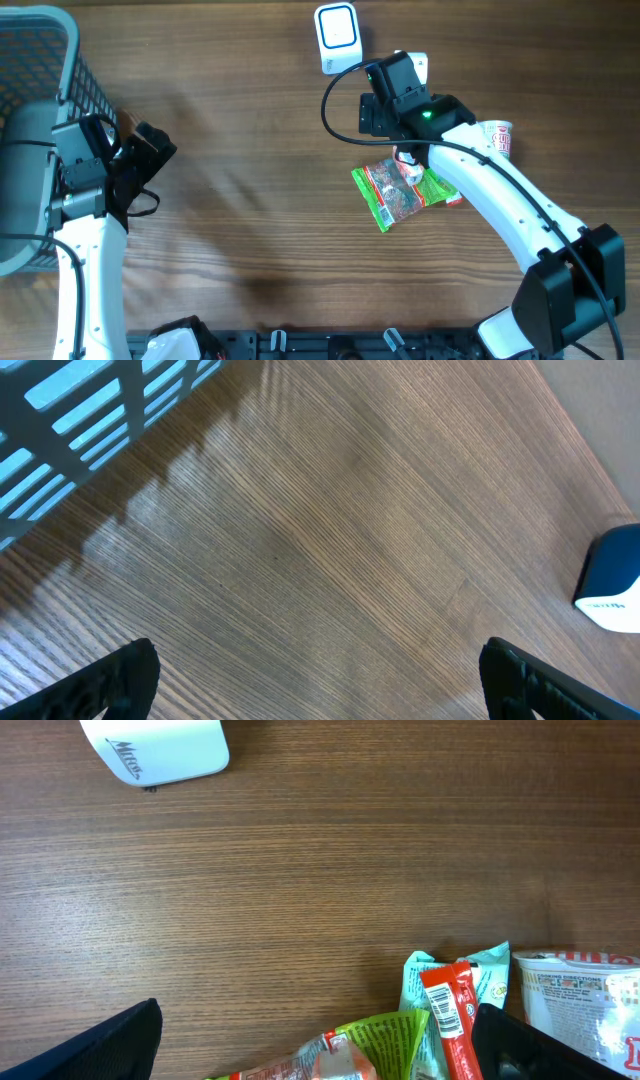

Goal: Scan the item barcode

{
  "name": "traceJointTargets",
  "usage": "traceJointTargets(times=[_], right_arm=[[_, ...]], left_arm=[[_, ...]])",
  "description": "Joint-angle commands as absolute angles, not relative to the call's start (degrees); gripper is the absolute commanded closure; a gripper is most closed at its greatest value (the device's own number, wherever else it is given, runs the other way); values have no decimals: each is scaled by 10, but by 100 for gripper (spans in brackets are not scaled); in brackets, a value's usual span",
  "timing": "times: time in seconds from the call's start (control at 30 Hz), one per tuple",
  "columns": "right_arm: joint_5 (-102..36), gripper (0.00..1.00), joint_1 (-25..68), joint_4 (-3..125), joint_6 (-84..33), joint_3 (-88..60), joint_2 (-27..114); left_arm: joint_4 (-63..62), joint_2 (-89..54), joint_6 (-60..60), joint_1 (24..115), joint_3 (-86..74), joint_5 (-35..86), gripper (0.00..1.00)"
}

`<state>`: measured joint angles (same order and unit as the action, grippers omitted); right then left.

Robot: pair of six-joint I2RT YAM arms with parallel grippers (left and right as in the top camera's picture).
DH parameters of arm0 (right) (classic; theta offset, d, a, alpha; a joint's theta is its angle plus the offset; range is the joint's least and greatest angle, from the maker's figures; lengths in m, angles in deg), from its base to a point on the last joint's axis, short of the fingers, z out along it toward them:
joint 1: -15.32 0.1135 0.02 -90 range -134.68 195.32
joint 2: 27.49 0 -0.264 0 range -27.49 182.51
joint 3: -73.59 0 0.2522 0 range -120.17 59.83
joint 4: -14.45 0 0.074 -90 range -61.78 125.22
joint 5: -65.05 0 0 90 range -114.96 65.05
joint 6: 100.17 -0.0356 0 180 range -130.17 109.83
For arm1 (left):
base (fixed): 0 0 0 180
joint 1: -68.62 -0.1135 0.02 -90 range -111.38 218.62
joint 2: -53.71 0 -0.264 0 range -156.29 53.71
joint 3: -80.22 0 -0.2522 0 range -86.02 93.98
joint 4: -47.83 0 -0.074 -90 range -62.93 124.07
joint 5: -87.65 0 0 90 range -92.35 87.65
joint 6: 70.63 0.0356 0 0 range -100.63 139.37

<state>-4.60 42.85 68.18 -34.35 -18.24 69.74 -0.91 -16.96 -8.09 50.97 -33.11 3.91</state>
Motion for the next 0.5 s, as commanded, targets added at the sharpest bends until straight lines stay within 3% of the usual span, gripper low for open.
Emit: traceJointTargets(times=[0.0,0.23,0.47], right_arm=[[-49,0,426,679,-342,-185,696],[-55,0,426,680,-343,-183,632],[-35,0,425,681,-325,-183,359]], left_arm=[[-9,-173,-80,504,-327,38,0],[-9,-173,-80,504,-327,38,0],[-9,-173,-80,504,-327,38,0]])
